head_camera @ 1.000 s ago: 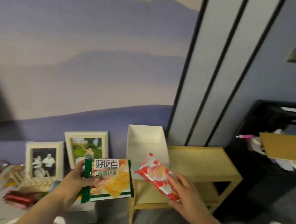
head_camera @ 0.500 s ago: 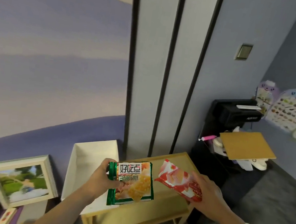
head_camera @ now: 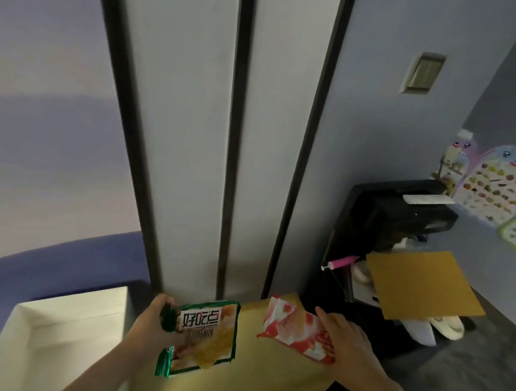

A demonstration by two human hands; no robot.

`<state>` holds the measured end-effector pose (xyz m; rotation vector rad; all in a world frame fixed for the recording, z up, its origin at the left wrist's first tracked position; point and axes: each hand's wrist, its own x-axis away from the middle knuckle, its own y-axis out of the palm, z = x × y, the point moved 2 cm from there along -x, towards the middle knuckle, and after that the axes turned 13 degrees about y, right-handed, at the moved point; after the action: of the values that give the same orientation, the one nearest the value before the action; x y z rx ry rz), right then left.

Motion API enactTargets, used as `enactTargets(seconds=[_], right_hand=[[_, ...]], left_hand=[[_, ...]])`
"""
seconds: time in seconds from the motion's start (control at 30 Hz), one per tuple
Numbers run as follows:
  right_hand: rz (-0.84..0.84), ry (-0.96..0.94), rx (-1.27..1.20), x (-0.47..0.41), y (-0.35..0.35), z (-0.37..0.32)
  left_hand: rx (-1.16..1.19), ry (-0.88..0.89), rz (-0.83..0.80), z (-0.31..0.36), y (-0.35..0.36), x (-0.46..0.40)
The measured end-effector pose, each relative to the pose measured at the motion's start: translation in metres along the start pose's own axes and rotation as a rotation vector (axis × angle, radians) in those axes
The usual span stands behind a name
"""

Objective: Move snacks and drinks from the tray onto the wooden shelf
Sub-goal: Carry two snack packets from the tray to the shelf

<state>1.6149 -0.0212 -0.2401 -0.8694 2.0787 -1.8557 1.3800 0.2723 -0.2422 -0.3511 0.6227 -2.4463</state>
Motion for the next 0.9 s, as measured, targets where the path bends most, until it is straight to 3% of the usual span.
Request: enactTargets(seconds=[0.2,0.43,0.7,0.9], right_hand=[[-0.062,-0.184,0.156,-0.104,0.032,-0.007],[-0.144,-0.319,0.148,-0.196,0.096,-0.015],[-0.240,-0.366,0.050,-0.238,0.144,-0.011],[-0.235,-0.418,0.110,-0.239,0.137,-0.012]], left_hand=[[-0.025,-0.109,0.048,-0.040,0.035,-0.046],[0.006,-0.142,0.091,-0.088,0.071,-0.098],[-0.007,-0.135,0.091,-0.130,0.084,-0.134],[-0.175,-0.113,0.031,-0.133,0.096,-0.136]])
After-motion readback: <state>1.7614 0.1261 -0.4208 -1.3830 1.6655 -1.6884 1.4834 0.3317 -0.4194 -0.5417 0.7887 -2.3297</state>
